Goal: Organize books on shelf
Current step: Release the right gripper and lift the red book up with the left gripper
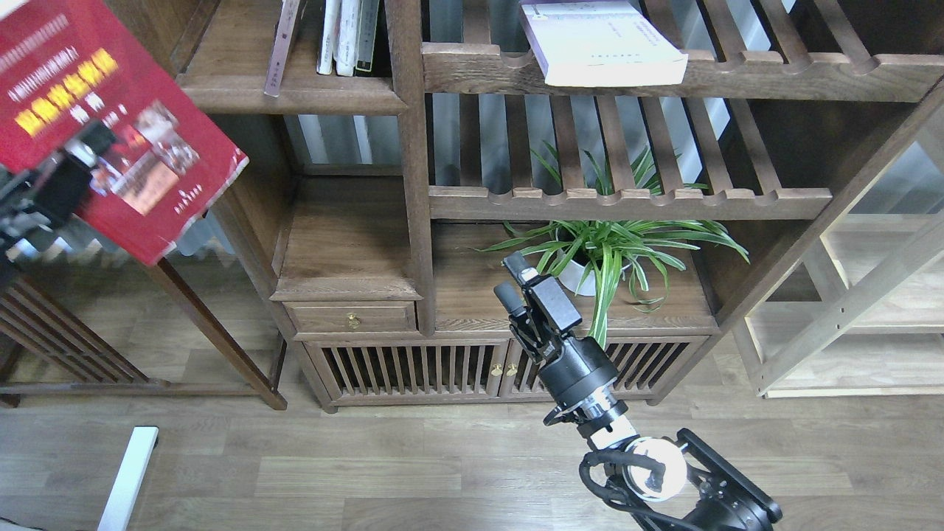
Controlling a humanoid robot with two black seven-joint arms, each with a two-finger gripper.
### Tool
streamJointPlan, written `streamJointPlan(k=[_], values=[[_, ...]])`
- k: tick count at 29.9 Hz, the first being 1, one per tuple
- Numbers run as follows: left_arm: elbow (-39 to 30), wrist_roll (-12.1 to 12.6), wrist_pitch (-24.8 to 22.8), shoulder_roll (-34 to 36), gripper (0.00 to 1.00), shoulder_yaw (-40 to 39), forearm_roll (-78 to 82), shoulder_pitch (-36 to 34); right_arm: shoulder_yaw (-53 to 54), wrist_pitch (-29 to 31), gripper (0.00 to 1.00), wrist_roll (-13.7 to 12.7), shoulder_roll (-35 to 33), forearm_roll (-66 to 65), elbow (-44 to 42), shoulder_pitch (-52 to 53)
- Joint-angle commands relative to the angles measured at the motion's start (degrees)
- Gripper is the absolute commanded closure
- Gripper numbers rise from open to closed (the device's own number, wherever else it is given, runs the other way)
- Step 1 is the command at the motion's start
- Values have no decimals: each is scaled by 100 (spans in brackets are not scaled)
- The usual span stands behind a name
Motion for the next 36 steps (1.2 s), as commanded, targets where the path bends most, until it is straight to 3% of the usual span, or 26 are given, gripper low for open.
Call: streamJointPlan(k=[1,18,36], values=[[32,2,0,316,99,-8,1,-204,-24,0,6,0,0,1,2,52],[181,2,0,764,99,159,89,-722,-42,5,6,0,0,37,2,202],[339,2,1587,835,99,1213,248,-1856,-51,5,6,-8,0,45,2,272]])
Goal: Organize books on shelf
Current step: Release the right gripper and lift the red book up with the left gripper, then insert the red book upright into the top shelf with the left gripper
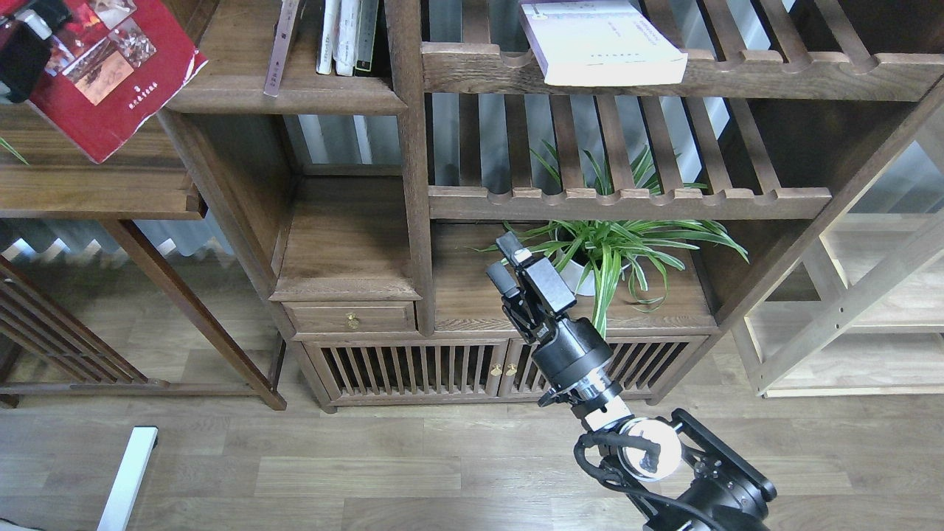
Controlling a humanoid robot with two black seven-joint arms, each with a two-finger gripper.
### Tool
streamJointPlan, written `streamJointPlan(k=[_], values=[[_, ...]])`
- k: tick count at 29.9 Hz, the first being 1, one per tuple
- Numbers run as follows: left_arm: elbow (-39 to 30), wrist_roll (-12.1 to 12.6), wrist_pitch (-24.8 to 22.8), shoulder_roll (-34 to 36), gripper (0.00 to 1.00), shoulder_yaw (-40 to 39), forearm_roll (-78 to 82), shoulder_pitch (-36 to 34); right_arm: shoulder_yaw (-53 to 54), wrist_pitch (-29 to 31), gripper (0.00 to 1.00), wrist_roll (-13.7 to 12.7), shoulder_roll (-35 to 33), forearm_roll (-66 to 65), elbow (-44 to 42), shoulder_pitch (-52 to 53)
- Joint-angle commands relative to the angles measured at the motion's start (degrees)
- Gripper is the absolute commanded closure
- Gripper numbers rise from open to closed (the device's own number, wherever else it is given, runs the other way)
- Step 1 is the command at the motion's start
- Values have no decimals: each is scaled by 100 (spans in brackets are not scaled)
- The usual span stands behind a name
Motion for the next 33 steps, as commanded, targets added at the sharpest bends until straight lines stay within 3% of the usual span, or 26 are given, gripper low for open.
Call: streamJointPlan(k=[1,7,16,22,33], values=[[119,0,204,73,99,404,27,-362,3,0,6,10,0,0,-1,-7],[426,0,652,241,98,1152,27,-1004,65,0,6,10,0,26,-1,-16],[1112,0,810,214,98,2005,27,-2006,82,0,6,10,0,79,17,-42],[1402,0,1188,179,98,2444,27,-2586,91,0,6,10,0,79,26,-42],[2237,0,1241,-128,98,3068,27,-3544,205,0,6,10,0,88,52,-68]])
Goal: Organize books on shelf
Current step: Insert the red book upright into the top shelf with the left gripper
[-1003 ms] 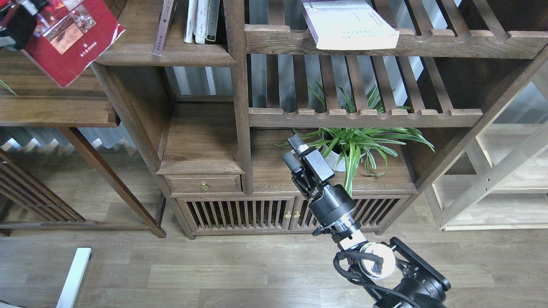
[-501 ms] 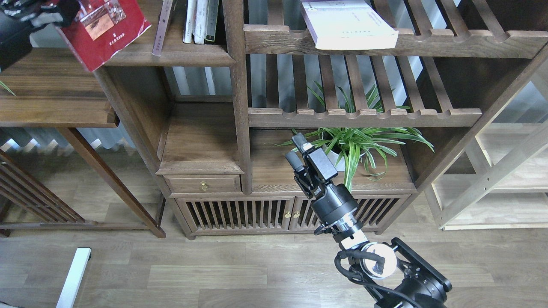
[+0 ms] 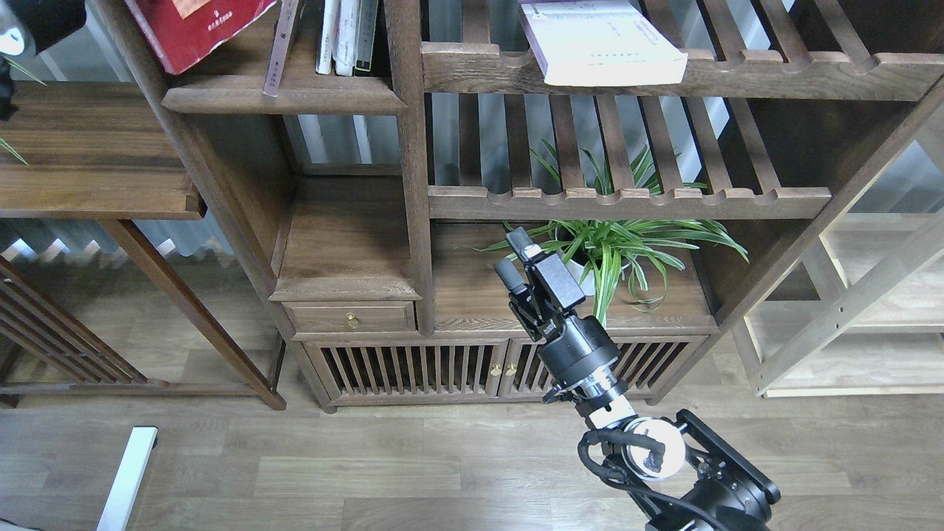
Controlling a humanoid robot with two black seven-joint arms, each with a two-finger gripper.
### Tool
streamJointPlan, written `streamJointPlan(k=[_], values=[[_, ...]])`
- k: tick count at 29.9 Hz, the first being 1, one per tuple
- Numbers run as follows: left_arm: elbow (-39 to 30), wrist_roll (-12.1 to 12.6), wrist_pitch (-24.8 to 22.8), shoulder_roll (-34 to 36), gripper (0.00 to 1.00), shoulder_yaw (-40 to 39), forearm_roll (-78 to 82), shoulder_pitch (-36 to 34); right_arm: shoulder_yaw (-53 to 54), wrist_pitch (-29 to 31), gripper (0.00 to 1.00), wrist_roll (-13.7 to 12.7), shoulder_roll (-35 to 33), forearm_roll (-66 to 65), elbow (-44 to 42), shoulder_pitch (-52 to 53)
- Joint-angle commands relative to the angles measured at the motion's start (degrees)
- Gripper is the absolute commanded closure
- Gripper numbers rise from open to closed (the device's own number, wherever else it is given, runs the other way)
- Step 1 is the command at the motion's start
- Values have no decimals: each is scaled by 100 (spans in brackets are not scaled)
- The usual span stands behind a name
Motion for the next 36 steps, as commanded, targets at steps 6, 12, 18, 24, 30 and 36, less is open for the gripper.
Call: streamJointPlan(k=[6,12,18,24,30,36], values=[[750,0,17,-311,98,318,16,-490,96,0,6,0,0,32,7,-28],[1401,0,-10,-610,98,520,17,-894,175,0,6,0,0,67,7,-36],[1989,0,-10,-935,98,653,25,-1263,175,0,6,0,-35,146,7,-36],[2648,0,-27,-1216,98,925,25,-1518,237,0,6,0,-35,181,16,-45],[2966,0,-27,-1603,84,1013,17,-1598,263,0,6,0,-114,199,7,-107],[2975,0,-18,-1761,70,1013,17,-1615,237,0,6,0,-132,199,16,-107]])
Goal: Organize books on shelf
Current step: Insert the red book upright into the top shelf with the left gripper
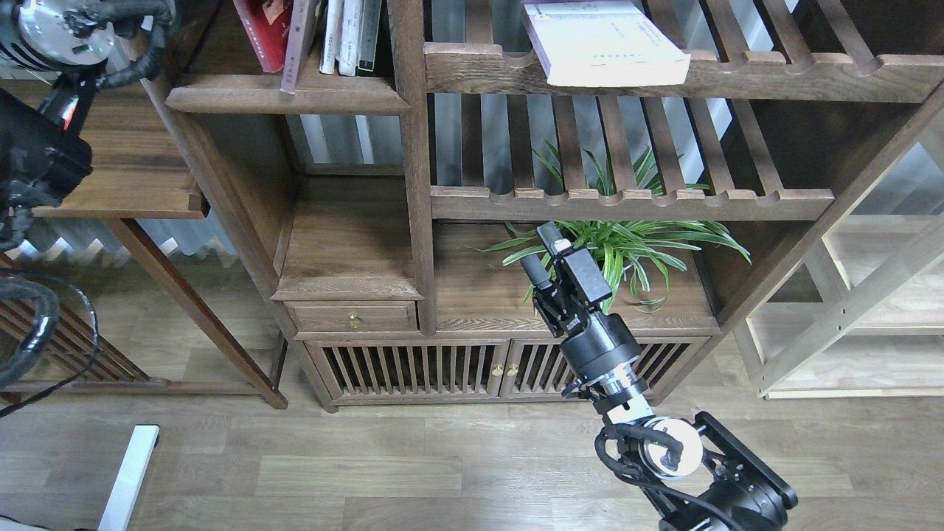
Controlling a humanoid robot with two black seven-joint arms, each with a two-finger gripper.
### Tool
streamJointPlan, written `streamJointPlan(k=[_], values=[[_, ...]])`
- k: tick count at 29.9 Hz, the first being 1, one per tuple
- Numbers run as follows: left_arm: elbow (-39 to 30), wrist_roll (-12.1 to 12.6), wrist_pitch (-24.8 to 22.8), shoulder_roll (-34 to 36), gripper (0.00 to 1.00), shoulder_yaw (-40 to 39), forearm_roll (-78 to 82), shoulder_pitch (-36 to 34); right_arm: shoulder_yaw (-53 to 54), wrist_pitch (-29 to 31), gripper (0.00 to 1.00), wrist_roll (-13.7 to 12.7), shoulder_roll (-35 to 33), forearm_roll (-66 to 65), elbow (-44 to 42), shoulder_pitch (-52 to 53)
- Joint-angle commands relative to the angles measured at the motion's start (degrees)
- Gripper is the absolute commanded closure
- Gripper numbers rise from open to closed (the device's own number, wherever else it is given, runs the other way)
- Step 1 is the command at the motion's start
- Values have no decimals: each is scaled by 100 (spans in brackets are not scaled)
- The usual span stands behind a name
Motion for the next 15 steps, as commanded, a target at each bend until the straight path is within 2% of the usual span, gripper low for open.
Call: streamJointPlan(k=[1,5,7,13,15], values=[[9,5,21,-71,68,-12,-16,-4,-16,0,6,0,-2,0,-7,0],[0,5,30,-53,47,-12,-34,-4,-16,0,6,0,-2,0,2,-70],[-9,5,38,-53,45,-12,-42,4,-16,0,6,0,-2,0,2,-88],[-61,5,30,-18,24,-12,-51,57,-8,0,6,0,-2,0,2,-115],[-88,5,21,0,22,-30,-60,66,-8,0,6,0,-2,0,2,-123]])
